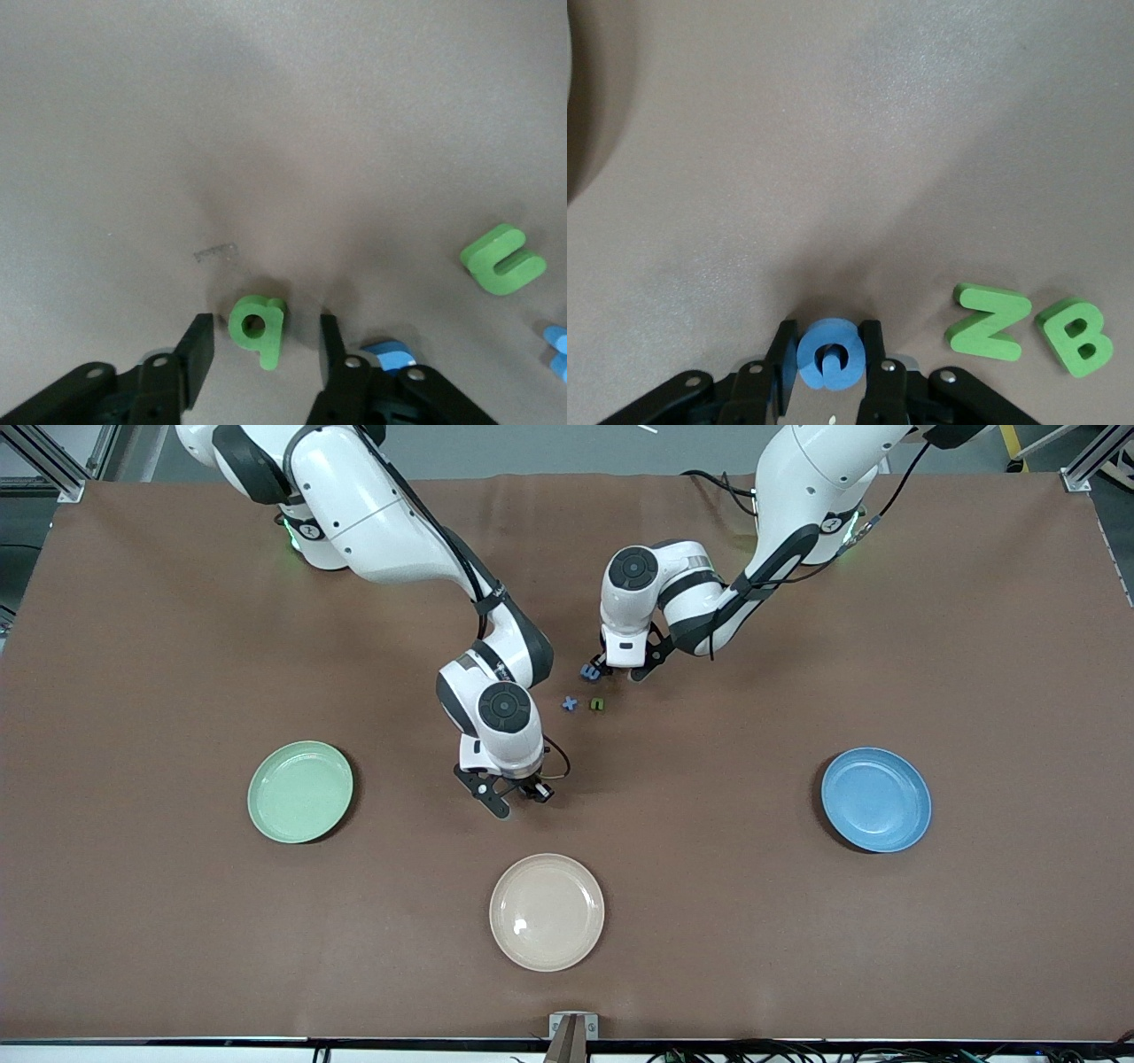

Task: Sort upper and lower case letters into plates
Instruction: 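Grasp the green q with the left gripper while the right gripper grasps blue c, then carry the q to the blue plate while the right gripper carries c to green plate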

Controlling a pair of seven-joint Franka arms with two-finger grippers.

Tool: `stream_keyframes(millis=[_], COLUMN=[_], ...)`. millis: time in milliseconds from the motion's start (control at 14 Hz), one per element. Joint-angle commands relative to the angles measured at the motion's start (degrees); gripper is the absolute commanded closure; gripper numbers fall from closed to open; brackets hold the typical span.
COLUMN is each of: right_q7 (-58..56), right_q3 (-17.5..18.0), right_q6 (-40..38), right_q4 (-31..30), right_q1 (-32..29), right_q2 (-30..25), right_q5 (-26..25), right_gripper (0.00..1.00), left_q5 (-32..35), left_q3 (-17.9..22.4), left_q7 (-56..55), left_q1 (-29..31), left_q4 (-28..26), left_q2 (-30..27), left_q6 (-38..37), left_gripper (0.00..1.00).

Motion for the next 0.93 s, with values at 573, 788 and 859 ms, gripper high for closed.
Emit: stream_keyframes(millis=[573,788,859], right_q7=[-25.68,-36.76,-39.23], right_q3=[0.02,0.02,0.02], right_q6=[-1.53,2.5,3.56], right_q4=[-23.5,-31.77,-33.71], right_q1=[-13.15,-18.87,-19.93], right_q2=[-21.41,-26.34,-27.31], right_q5=[-0.89,-0.89,-0.89], right_gripper=[1.0,1.0,1.0], left_q5=[6.9,7.16,7.08], left_q3=[-0.04,-0.74,-1.53], left_q7=[-1.51,-0.72,0.07], left_q1=[-0.68,-0.42,-0.15], left_q4=[0.39,0.65,0.65], left_q2=[1.16,-2.79,-4.54], left_q6=[-0.21,-4.85,-7.4], left_gripper=[0.89,0.93,0.95])
